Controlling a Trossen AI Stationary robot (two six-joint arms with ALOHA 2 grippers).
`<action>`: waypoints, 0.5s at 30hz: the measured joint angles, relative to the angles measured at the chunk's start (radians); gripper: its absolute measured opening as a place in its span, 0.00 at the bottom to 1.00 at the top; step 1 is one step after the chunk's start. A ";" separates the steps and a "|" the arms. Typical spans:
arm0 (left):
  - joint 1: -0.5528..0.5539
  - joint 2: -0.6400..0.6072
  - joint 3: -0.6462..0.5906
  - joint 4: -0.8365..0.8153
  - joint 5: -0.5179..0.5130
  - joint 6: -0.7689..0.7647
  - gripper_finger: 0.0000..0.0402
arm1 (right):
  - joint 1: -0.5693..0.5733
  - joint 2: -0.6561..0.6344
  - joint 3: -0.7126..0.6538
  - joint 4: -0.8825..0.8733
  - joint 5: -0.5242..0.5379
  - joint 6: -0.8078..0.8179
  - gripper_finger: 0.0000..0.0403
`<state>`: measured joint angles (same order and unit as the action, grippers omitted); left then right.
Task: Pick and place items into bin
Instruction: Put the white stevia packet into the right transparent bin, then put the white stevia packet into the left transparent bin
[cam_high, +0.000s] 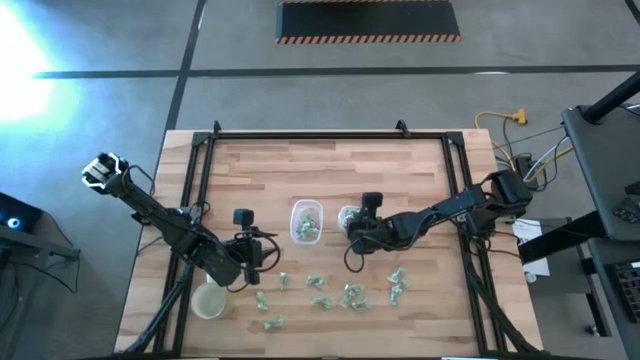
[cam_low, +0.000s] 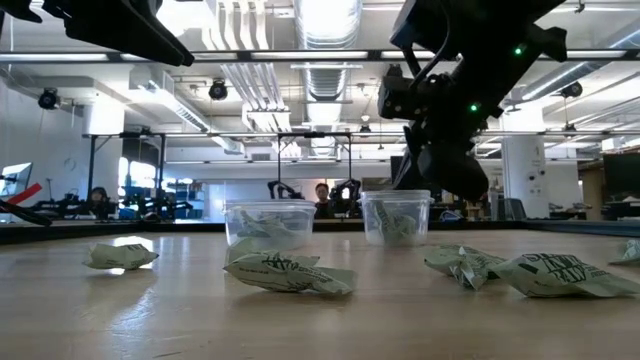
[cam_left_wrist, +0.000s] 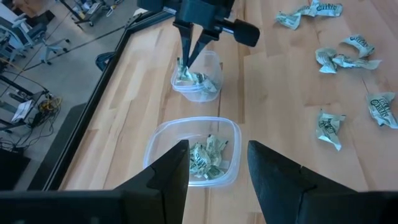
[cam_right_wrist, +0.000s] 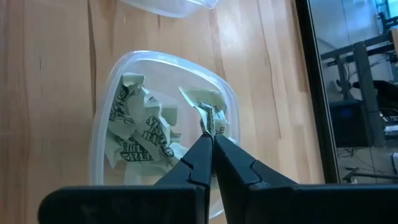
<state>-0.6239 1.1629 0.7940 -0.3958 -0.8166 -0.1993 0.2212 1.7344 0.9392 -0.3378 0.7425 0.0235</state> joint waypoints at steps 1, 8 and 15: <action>0.000 0.000 0.000 0.000 0.000 0.000 0.36 | 0.000 0.000 -0.001 -0.001 0.000 0.000 0.04; 0.000 0.000 -0.001 0.000 0.000 0.000 0.36 | 0.000 0.000 -0.005 -0.033 -0.006 0.005 0.17; 0.000 0.000 -0.016 0.004 0.000 -0.001 0.36 | 0.007 -0.029 -0.001 -0.059 -0.008 0.009 0.30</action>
<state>-0.6235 1.1632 0.7781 -0.3916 -0.8165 -0.2005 0.2284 1.7054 0.9386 -0.3971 0.7347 0.0325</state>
